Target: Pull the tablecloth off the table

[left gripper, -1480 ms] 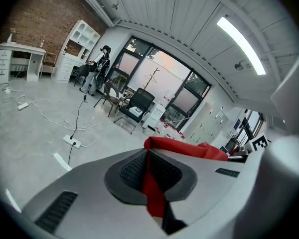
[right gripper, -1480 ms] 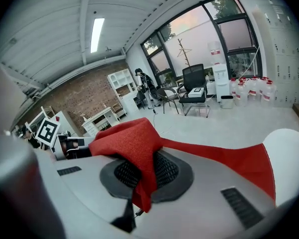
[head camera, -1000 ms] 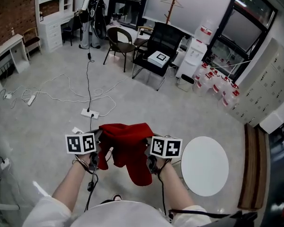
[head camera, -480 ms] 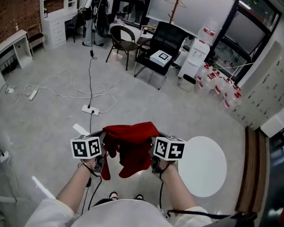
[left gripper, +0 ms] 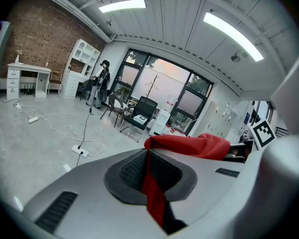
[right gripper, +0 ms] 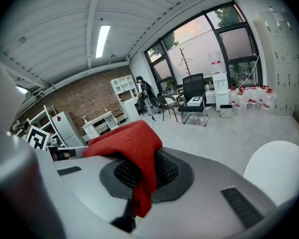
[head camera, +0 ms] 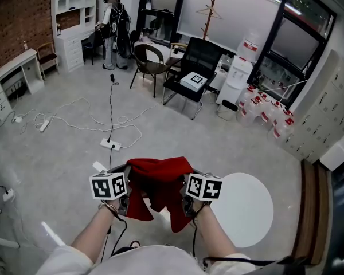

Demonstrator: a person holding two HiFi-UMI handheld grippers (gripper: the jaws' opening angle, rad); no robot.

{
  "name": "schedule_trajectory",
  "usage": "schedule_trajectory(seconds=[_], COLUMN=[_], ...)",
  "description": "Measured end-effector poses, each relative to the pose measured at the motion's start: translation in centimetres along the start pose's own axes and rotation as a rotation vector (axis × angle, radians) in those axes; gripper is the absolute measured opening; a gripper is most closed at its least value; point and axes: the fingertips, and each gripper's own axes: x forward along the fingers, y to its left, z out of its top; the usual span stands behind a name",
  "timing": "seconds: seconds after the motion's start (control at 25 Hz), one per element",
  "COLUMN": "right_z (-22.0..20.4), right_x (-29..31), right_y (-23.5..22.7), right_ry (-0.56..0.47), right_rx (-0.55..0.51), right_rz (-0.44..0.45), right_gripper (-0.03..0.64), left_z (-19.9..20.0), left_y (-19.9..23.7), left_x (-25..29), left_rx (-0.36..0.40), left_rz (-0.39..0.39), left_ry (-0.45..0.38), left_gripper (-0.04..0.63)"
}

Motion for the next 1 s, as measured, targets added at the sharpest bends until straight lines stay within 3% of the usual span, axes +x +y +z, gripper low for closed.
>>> schedule_trajectory(seconds=[0.2, 0.44, 1.0], right_z=[-0.8, -1.8, -2.8], right_x=[-1.1, -0.9, -0.4], right_y=[-1.6, -1.8, -2.4], right_ry=[-0.006, 0.017, 0.042], right_rx=[0.010, 0.001, 0.001], right_rz=[-0.016, 0.034, 0.042], right_gripper=[0.040, 0.040, 0.040], left_z=[-0.8, -1.5, -2.5], left_y=[-1.6, -1.4, -0.5], left_x=[0.6, 1.0, 0.9], left_rx=[0.030, 0.001, -0.004], left_rz=[0.006, 0.014, 0.023], left_ry=[0.024, 0.034, 0.060], left_gripper=[0.023, 0.023, 0.023])
